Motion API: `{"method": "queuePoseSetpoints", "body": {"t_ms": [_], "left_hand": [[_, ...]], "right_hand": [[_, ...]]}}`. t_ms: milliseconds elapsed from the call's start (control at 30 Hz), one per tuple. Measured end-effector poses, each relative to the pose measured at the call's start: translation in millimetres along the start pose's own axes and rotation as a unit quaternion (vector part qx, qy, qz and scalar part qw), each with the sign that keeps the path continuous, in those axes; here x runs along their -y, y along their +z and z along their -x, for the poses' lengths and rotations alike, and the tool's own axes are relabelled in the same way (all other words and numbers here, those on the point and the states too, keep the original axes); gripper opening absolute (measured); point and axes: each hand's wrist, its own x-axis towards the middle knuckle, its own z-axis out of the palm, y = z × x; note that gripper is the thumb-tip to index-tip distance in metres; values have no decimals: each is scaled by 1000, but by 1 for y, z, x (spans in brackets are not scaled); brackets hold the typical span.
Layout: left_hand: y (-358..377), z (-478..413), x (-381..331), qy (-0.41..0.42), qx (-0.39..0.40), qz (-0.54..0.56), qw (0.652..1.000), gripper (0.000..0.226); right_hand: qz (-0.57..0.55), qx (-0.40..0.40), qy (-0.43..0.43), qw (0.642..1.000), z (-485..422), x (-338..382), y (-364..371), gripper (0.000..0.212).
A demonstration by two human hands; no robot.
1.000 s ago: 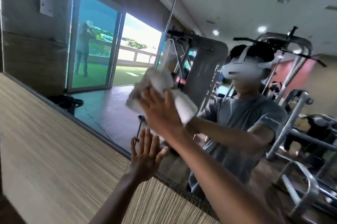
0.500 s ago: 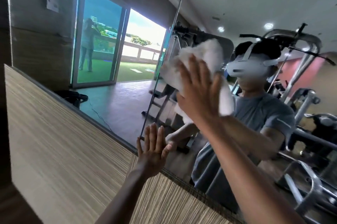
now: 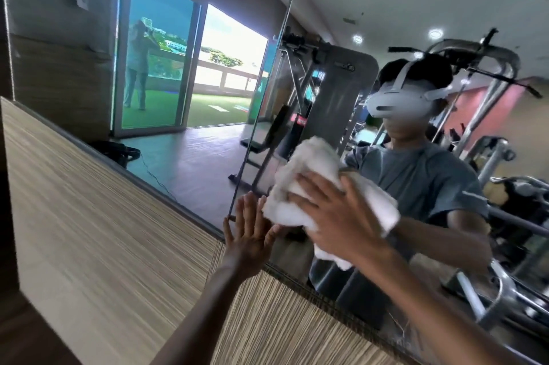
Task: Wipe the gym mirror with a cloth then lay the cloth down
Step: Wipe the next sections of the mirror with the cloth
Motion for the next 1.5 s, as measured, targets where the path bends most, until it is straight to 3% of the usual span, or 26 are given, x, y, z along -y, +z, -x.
{"method": "queuePoseSetpoints", "body": {"t_ms": [100, 200, 333, 500, 600, 700, 867, 1000, 1167, 1267, 1367, 1500], "left_hand": [[2, 2, -1, -5, -11, 9, 1000, 88], [5, 4, 0, -6, -20, 23, 1000, 86], [17, 10, 6, -35, -16, 19, 999, 90], [37, 17, 15, -94, 40, -6, 995, 117], [36, 22, 14, -65, 20, 18, 997, 90], [34, 23, 11, -66, 15, 40, 997, 92], [31, 25, 6, -82, 12, 62, 995, 94], [32, 25, 9, -94, 36, 43, 994, 98], [41, 27, 22, -133, 66, 30, 988, 72], [48, 34, 24, -118, 42, 51, 991, 73], [52, 34, 21, -125, 22, 73, 989, 74], [61, 40, 6, -120, -8, 116, 986, 80]], "right_hand": [[4, -64, 101, 993, -19, -28, -17, 80], [-42, -92, 185, 977, -60, -2, -25, 74], [-4, -38, 63, 997, -83, 58, 10, 66], [38, 48, -34, 998, -23, 81, 30, 65], [29, 50, -23, 998, 43, 58, 33, 61], [6, 25, 42, 999, 69, 23, 20, 73], [-29, -73, 178, 981, -24, 30, -2, 74], [-16, -10, 72, 997, -67, 80, 13, 69], [14, 39, -21, 999, -13, 80, 30, 69], [16, 31, -24, 999, 58, 51, 37, 60], [46, 23, -17, 999, 103, 10, 28, 68], [16, -61, 122, 990, 80, -29, 5, 79]]}}
